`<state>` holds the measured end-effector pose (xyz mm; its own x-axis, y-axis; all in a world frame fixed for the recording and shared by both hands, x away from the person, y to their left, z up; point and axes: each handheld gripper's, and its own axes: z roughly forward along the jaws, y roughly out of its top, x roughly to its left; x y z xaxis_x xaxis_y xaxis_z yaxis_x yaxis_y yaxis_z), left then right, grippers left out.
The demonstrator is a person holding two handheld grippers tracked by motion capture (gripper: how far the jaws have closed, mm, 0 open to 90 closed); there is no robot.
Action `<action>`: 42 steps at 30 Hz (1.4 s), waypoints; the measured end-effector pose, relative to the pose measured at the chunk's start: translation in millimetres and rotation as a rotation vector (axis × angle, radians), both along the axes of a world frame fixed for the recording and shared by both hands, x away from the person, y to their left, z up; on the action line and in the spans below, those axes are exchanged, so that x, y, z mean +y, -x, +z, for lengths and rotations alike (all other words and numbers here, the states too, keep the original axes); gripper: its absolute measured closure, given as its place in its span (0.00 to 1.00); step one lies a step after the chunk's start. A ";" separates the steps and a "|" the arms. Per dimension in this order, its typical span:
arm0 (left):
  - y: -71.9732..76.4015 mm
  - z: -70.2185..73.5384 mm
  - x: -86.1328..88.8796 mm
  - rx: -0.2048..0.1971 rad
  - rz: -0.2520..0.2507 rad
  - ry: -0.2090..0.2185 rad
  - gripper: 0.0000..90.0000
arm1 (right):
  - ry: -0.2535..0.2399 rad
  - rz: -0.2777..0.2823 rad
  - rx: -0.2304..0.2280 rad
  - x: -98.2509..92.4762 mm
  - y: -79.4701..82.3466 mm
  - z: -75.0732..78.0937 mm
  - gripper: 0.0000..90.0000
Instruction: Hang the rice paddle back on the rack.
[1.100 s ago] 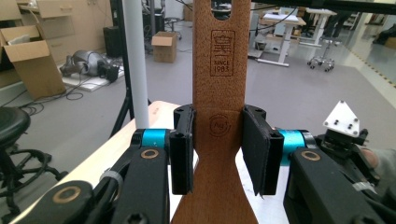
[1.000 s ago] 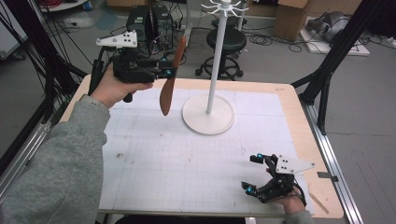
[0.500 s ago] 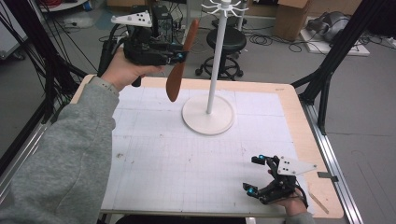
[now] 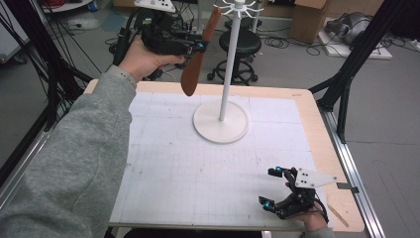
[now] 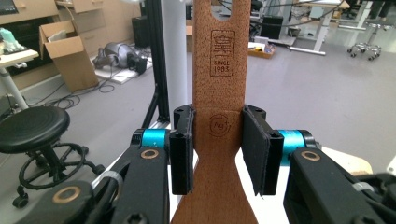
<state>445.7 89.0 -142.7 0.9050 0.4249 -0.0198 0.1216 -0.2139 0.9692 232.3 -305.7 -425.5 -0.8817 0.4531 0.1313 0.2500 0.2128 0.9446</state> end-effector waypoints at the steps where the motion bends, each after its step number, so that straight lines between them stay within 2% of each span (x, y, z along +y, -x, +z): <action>1: -0.9 1.4 -0.4 -0.001 0.003 0.001 0.73 | -0.001 0.001 -0.006 0.1 -0.3 0.1 0.01; 11: -11.5 0.6 -2.5 0.008 0.057 -0.011 0.73 | 0.005 0.009 0.001 0.8 -0.1 0.4 0.01; 17: -11.7 0.9 -3.9 0.007 0.047 0.016 0.73 | 0.011 0.012 0.003 1.2 -1.3 -0.7 0.01; 29: -10.8 -0.4 -7.5 0.004 0.051 -0.014 0.73 | 0.015 0.018 0.004 2.3 -1.2 -0.7 0.01; 42: -11.8 -1.2 -13.4 0.008 0.069 -0.022 0.73 | 0.015 0.021 0.006 3.2 -2.3 -1.3 0.01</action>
<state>457.5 75.6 -144.0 0.8734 0.4867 -0.0170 0.1450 -0.2265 0.9632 234.6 -302.5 -426.8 -0.8904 0.4363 0.1300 0.2512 0.2327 0.9396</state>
